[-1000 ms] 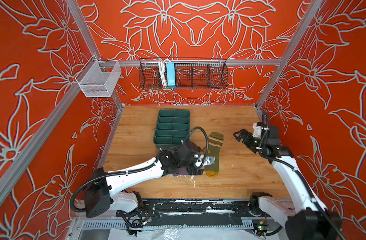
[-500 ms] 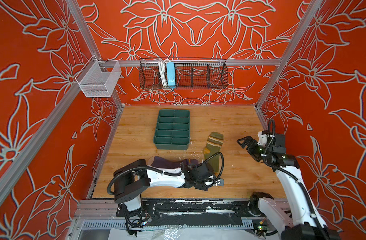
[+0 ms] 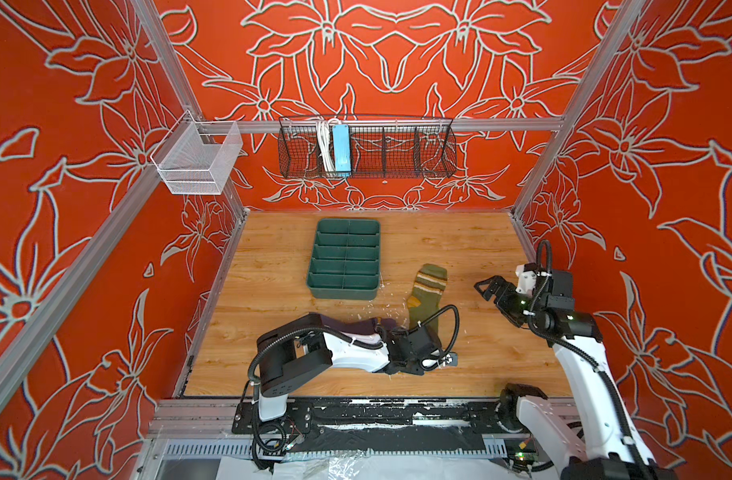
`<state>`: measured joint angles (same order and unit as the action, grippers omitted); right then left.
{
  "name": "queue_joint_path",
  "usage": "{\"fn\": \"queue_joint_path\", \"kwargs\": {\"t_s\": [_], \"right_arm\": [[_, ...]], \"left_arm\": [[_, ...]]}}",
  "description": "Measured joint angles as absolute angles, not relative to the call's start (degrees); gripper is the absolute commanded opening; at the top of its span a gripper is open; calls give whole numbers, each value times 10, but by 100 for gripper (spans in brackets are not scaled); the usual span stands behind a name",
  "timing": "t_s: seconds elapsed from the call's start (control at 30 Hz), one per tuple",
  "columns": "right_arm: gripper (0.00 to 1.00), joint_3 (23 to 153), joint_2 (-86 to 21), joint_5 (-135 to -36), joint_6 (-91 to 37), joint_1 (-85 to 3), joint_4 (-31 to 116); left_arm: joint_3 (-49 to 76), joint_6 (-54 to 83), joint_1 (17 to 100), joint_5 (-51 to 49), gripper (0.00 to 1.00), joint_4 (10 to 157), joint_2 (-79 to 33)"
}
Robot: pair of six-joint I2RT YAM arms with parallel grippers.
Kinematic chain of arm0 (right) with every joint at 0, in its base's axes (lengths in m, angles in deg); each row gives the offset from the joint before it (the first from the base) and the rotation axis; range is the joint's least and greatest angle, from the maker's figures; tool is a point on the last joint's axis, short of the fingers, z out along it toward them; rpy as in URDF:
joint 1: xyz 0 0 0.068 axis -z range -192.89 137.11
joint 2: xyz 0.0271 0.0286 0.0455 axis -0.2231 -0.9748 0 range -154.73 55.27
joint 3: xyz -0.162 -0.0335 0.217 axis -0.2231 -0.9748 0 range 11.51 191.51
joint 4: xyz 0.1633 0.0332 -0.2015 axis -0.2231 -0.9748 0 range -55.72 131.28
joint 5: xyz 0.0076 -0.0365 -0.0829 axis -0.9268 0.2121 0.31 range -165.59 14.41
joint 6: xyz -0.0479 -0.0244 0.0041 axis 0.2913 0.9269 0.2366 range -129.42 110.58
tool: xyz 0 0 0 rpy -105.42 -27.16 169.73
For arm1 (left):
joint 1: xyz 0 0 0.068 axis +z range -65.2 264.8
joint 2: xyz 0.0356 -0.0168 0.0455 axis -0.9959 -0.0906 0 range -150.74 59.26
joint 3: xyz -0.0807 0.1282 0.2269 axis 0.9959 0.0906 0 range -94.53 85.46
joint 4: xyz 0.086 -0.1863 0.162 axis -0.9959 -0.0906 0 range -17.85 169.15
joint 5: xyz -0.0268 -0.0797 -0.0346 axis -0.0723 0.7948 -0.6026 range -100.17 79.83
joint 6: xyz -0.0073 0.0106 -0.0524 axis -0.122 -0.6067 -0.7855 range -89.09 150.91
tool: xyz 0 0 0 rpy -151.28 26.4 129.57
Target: Roll the socks
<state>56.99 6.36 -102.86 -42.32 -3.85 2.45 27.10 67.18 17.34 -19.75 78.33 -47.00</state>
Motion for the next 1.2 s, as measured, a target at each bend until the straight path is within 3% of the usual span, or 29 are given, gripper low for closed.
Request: {"fn": "queue_joint_path", "kwargs": {"t_s": [0.27,0.47,0.63,0.77,0.97,1.2], "right_arm": [[96,576,99,-988,-350,-40,6],[92,566,134,-972,-258,-68,45],[90,558,136,-975,-121,-131,86],[87,570,136,-976,37,-185,61],[82,635,160,-963,214,-221,-8],[79,623,185,-927,301,-331,-83]], "left_arm": [[198,638,239,-66,7,665,-470],[96,626,319,111,17,534,-490],[-6,618,372,241,17,439,-574],[-17,605,391,297,16,398,-611],[36,559,399,318,51,434,-578],[179,474,475,292,66,588,-362]]}}
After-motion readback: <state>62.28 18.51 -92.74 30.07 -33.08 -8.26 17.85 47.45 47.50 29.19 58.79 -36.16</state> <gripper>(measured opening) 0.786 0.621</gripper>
